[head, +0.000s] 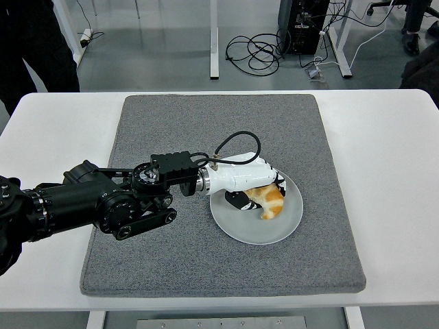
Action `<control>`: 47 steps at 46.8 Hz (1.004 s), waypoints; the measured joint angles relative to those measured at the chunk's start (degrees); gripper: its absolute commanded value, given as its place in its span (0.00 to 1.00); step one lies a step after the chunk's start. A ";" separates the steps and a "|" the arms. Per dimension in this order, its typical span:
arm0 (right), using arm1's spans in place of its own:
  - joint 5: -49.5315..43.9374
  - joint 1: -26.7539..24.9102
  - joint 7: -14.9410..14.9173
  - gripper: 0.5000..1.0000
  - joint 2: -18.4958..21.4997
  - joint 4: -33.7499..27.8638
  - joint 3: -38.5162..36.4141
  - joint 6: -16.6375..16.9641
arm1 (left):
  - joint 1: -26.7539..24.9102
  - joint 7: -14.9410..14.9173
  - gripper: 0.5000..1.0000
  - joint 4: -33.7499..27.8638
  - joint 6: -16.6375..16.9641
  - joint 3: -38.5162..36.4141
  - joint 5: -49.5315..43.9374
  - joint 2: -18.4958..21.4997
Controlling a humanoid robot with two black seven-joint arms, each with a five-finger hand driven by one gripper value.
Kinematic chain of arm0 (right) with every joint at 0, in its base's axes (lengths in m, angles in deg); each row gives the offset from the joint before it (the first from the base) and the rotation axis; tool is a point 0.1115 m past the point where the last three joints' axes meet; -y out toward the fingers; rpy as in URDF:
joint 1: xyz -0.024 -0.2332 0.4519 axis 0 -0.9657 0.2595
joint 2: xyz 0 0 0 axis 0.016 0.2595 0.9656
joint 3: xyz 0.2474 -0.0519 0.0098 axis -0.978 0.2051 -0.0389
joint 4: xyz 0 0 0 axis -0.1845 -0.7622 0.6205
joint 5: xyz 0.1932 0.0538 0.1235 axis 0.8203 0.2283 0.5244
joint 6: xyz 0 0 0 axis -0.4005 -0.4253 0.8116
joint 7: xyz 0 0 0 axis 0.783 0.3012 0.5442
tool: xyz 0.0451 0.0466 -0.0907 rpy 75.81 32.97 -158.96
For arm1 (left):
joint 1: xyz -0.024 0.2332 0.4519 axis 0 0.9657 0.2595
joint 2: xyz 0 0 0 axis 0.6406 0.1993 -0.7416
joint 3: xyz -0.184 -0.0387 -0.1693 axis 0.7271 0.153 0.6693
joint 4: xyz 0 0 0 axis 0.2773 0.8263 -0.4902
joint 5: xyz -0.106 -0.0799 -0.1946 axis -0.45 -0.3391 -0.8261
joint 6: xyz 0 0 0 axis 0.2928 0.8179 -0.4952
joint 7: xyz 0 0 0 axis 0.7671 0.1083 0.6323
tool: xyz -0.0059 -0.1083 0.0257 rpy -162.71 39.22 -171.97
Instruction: Place the bread on the plate
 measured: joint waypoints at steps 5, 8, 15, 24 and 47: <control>0.00 -0.02 0.00 1.00 0.00 0.00 -0.01 0.00 | 0.00 -0.03 0.00 0.03 0.00 -0.04 0.00 0.01; 0.00 -0.02 0.00 1.00 0.00 0.00 -0.01 0.00 | -0.08 -0.05 0.00 0.02 0.00 -0.08 0.00 0.01; 0.00 -0.01 0.00 1.00 0.00 0.00 -0.01 0.00 | -0.21 -0.15 0.56 -0.33 -0.04 0.01 0.00 0.02; 0.00 0.00 0.00 1.00 0.00 0.00 0.01 0.00 | -0.92 -0.05 0.70 -2.13 -0.14 0.09 0.00 0.00; 0.00 0.00 0.00 1.00 0.00 0.00 0.01 0.00 | -7.41 -0.50 0.91 -10.76 -1.45 0.14 -0.46 4.59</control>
